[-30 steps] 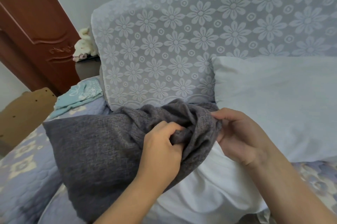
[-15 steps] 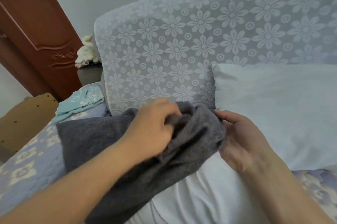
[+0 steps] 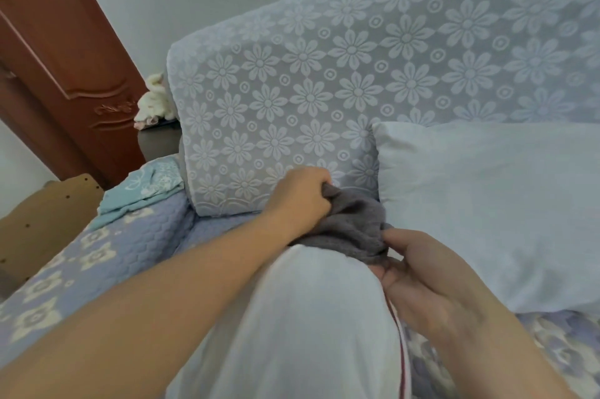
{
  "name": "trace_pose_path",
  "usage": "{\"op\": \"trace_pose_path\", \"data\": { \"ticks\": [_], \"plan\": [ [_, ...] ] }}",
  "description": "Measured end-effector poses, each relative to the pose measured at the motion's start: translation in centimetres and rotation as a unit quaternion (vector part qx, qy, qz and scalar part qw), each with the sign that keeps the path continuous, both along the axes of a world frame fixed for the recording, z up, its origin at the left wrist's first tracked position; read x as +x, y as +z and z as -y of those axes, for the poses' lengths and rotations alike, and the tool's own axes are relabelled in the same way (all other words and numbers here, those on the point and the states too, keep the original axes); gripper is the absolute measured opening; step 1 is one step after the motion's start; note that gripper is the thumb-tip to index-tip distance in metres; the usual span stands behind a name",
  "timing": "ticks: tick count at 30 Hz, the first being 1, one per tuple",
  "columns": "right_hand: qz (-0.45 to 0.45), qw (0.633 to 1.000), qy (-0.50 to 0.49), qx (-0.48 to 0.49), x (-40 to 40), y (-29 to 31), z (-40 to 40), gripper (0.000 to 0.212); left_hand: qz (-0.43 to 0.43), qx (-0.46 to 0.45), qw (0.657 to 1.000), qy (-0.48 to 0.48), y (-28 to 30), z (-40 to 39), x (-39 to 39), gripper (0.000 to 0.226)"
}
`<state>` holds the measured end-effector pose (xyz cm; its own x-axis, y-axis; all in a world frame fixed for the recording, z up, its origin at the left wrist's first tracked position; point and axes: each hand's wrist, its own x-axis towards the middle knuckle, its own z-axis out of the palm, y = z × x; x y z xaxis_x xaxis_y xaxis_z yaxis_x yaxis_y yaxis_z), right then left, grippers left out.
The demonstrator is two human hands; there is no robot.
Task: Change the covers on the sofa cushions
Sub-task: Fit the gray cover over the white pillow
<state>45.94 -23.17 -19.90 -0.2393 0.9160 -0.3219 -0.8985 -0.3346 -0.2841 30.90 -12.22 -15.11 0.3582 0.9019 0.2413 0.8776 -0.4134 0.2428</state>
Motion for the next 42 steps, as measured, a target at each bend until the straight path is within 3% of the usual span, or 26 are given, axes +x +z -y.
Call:
{"op": "trace_pose_path", "data": {
  "ticks": [4, 9, 15, 18, 20, 24, 26, 30, 33, 35, 39, 42],
  "plan": [
    [-0.025, 0.997, -0.025, -0.064, 2.0, -0.4, -0.2, 0.030, -0.106, 0.021, 0.986, -0.125, -0.4, 1.9, 3.1, 0.023],
    [-0.010, 0.999, -0.024, -0.026, 1.3, -0.5, 0.4, 0.027, -0.040, -0.077, 0.996, 0.037, -0.8, -1.5, 3.1, 0.023],
    [0.012, 1.000, -0.003, 0.006, 1.3, -0.5, -0.3, 0.028, 0.008, -0.019, 0.988, 0.155, 2.5, -5.1, 1.4, 0.020],
    [0.059, 0.998, 0.015, 0.034, 1.5, -0.4, -1.1, 0.033, 0.010, 0.011, 0.987, 0.160, 5.5, -5.7, 1.3, 0.020],
    [0.124, 0.992, 0.013, 0.027, 2.0, -0.6, -1.5, 0.035, 0.004, 0.049, 0.992, 0.118, 7.3, -4.0, 2.0, 0.014],
    [0.290, 0.956, -0.035, -0.029, 4.3, -1.9, -1.9, 0.026, -0.053, 0.116, 0.987, -0.092, 8.6, 4.1, 2.1, 0.013],
    [0.328, 0.944, -0.016, -0.025, 4.2, -1.9, -1.5, 0.023, -0.076, 0.076, 0.976, -0.188, 8.4, 6.9, 1.4, 0.012],
    [0.337, 0.940, 0.055, 0.021, 3.0, -1.9, -0.9, 0.026, -0.011, -0.039, 0.960, -0.278, 6.5, 8.8, 0.9, 0.017],
    [0.366, 0.923, 0.095, 0.064, 3.4, -2.4, -0.2, 0.026, -0.045, -0.096, 0.929, -0.355, 2.5, 13.1, 1.1, 0.014],
    [0.413, 0.893, 0.132, 0.118, 3.6, -2.3, 0.5, 0.019, -0.037, -0.106, 0.929, -0.352, 0.3, 15.7, 0.3, 0.017],
    [0.582, 0.733, 0.217, 0.279, 3.8, -0.8, 1.5, 0.021, 0.023, -0.125, 0.951, -0.281, -1.4, 18.4, -1.9, 0.024],
    [0.651, 0.648, 0.206, 0.338, 4.3, -0.7, 1.9, 0.043, 0.019, -0.150, 0.945, -0.291, -1.2, 20.2, -2.3, 0.027]
  ]
}}
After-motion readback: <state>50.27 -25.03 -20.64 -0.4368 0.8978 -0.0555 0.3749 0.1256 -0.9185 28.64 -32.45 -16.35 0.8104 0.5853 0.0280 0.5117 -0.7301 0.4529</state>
